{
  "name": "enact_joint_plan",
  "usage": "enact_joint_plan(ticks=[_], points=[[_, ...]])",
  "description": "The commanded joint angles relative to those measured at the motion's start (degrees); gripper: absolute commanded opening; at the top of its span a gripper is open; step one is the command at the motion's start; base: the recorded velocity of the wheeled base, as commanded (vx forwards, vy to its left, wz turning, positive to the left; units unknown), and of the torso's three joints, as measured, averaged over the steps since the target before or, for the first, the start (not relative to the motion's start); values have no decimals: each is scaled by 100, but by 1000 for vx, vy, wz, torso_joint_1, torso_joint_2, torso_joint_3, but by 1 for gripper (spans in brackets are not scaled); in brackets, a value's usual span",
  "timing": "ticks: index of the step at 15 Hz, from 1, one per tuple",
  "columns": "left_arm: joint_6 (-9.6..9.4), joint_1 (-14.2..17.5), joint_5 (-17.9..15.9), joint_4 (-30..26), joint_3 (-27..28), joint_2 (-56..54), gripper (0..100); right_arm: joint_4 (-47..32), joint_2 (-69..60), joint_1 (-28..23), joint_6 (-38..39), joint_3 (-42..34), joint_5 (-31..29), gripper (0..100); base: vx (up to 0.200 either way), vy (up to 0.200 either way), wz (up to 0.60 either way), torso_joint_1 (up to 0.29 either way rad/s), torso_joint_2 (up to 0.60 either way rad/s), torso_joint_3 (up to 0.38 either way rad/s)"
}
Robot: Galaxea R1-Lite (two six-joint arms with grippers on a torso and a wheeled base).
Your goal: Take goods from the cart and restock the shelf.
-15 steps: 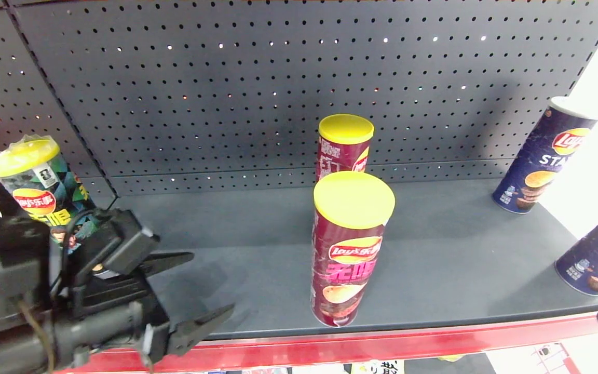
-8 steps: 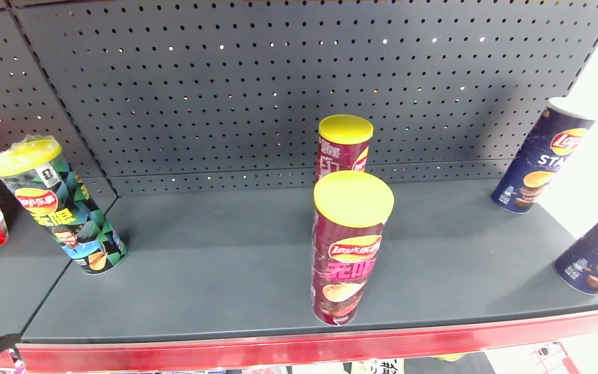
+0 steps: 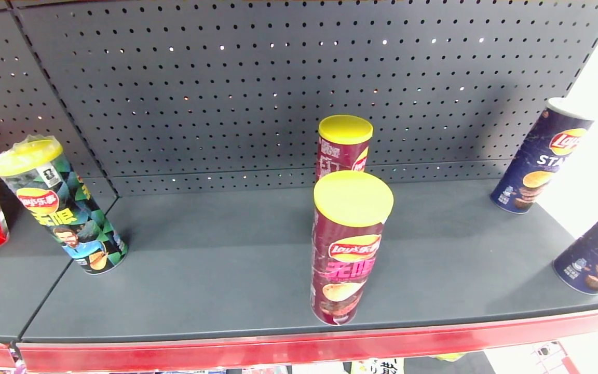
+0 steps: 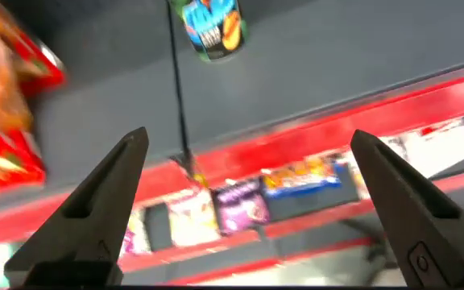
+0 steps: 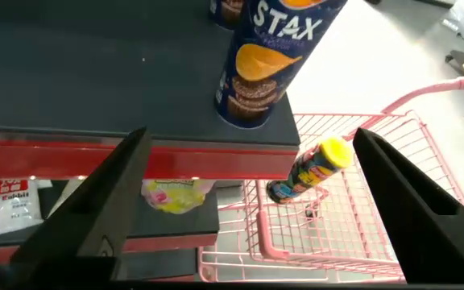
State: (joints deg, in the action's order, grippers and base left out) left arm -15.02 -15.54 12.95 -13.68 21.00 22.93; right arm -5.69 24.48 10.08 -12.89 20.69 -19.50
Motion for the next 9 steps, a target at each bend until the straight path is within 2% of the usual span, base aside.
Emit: enact_joint_plan(ticks=[1, 2, 3, 5, 9], points=[[-80, -1, 15, 49, -9, 1, 100, -2, -84, 3, 23, -30, -1, 100, 0, 0, 0, 0, 0, 0], [-247, -1, 41, 67, -17, -43, 100, -2, -92, 3, 40, -30, -1, 100, 0, 0, 0, 0, 0, 0], [-335, -1, 50, 76, 0, -96, 100, -2, -101, 3, 40, -38, -9, 100, 0, 0, 0, 0, 0, 0], [-353, 7, 85, 76, 0, -113, 100, -2, -180, 3, 32, -109, -9, 100, 0, 0, 0, 0, 0, 0], [-353, -1, 217, 76, -9, -113, 100, -2, -295, 3, 23, -153, -9, 100, -200, 0, 0, 7, 8, 2]])
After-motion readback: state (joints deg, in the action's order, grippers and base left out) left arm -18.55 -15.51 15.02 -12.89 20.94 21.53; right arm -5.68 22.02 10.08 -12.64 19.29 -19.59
